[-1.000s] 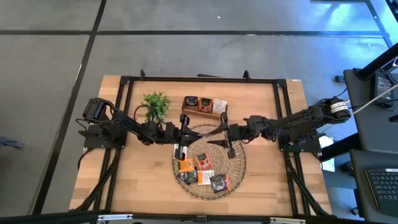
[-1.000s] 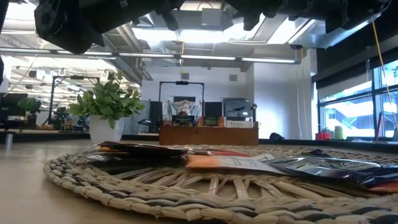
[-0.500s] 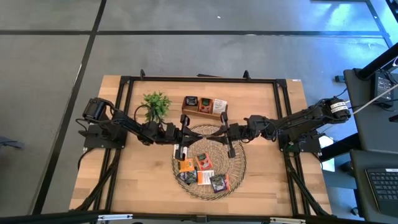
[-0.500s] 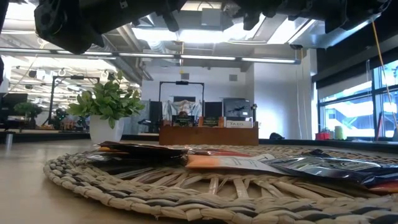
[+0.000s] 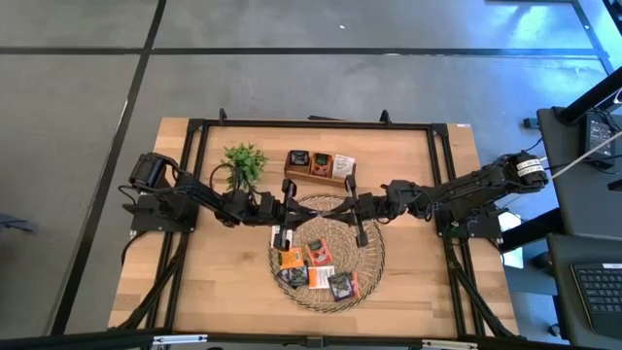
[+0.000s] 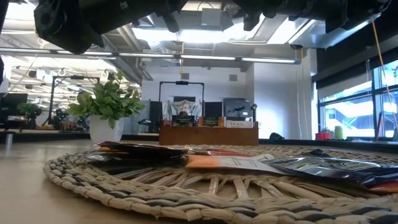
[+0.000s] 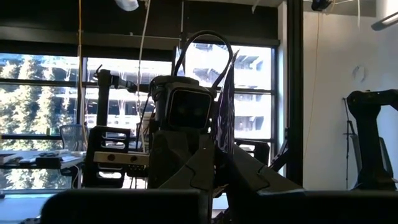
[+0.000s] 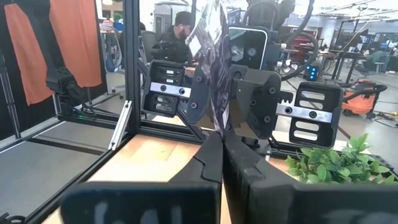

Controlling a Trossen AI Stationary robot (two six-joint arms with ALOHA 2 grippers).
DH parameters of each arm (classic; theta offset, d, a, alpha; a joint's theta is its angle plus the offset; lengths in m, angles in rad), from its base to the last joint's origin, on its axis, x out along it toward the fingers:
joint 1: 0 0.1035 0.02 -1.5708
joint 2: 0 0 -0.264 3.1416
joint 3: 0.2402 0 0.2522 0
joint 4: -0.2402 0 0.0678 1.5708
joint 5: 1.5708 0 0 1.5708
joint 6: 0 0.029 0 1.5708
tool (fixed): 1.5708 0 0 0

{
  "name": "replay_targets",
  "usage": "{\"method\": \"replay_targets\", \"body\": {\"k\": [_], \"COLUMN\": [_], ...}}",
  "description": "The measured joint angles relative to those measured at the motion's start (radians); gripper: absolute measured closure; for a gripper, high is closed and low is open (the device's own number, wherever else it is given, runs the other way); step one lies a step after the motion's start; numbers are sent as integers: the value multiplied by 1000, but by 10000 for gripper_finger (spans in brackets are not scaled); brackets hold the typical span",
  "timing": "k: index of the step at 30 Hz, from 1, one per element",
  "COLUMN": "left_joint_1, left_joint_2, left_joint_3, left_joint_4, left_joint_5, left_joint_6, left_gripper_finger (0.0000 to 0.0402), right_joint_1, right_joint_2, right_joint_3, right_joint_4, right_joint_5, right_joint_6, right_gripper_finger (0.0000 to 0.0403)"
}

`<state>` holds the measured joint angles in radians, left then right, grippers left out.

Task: Pick & Place Tea
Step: Put the black and white tea bag into the left section of the wooden organizer

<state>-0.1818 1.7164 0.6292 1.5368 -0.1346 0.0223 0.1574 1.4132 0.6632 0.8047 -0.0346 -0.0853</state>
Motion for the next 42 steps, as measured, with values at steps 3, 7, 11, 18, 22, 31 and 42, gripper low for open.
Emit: {"method": "replay_targets", "body": {"k": [3,7,11,18,22,31,42], "left_joint_1": [0,0,0,0,0,0,36], "left_joint_2": [0,0,1,-6,-41,-166,-196], "left_joint_3": [0,0,0,0,0,0,180], "left_joint_4": [0,-9,-37,-168,-338,-689,-1309], "left_joint_5": [8,16,16,16,16,13,5], "left_joint_6": [-13,-35,-45,-118,-151,-255,-352], "left_gripper_finger": [367,322,267,205,194,194,208], "right_joint_1": [0,0,0,0,0,0,2], "right_joint_2": [0,0,0,0,0,0,109], "right_joint_3": [0,1,1,2,2,2,2], "right_joint_4": [-2,-5,-26,-230,-380,-630,-598], "right_joint_5": [9,12,13,21,50,51,49], "right_joint_6": [0,-1,5,70,136,265,268], "right_gripper_finger": [399,399,399,399,399,399,399]}}
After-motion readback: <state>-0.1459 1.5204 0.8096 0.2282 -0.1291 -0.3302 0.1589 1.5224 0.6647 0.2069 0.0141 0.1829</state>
